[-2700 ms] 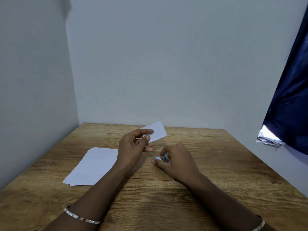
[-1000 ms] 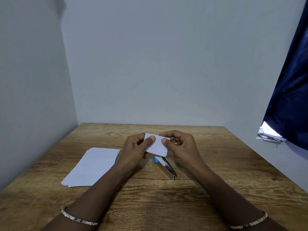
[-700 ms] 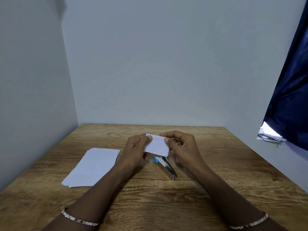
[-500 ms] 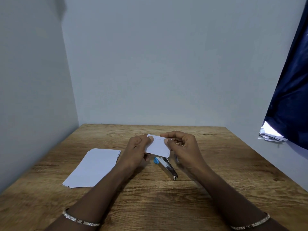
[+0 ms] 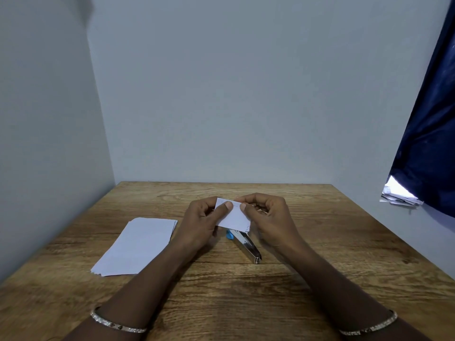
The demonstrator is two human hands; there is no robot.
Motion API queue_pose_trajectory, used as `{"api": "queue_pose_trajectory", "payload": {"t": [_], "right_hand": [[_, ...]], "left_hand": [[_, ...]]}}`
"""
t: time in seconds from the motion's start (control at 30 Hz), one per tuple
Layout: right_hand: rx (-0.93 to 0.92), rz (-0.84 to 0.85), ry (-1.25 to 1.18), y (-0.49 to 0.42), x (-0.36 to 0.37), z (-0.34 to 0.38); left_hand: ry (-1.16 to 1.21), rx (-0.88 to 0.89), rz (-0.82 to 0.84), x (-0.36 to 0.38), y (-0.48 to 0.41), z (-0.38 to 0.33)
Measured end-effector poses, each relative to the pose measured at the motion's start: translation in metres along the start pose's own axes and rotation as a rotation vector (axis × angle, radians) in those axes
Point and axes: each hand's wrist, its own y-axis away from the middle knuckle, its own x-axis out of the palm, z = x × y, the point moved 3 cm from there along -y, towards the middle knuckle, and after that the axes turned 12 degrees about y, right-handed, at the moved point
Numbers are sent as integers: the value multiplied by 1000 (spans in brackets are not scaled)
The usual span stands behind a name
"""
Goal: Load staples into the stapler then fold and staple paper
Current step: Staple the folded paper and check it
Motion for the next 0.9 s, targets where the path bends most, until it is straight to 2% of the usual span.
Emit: {"api": "queue_pose_trajectory", "payload": {"t": [0.2, 0.3, 0.37, 0.47, 0.6, 0.77, 0.9], "right_hand": [[6, -13, 5, 2, -1, 3], [-17, -21, -5, 2, -3, 6], [-38, -57, 37, 3, -5, 10], [-203, -190, 302, 10, -9, 21], [-440, -284, 530, 25, 4, 47], [-672, -108, 824, 43, 46, 69], [-688, 91, 1070, 51, 83, 69]], "left_hand": [[3, -33, 15, -4, -1, 6], [-66, 20, 22, -5, -2, 3], [-187, 119, -68, -9, -2, -1], [-355, 296, -287, -21, 1, -14], [-471, 351, -430, -34, 3, -24], [-442, 372, -526, -44, 14, -32], [-502, 375, -563, -50, 25, -37]]}}
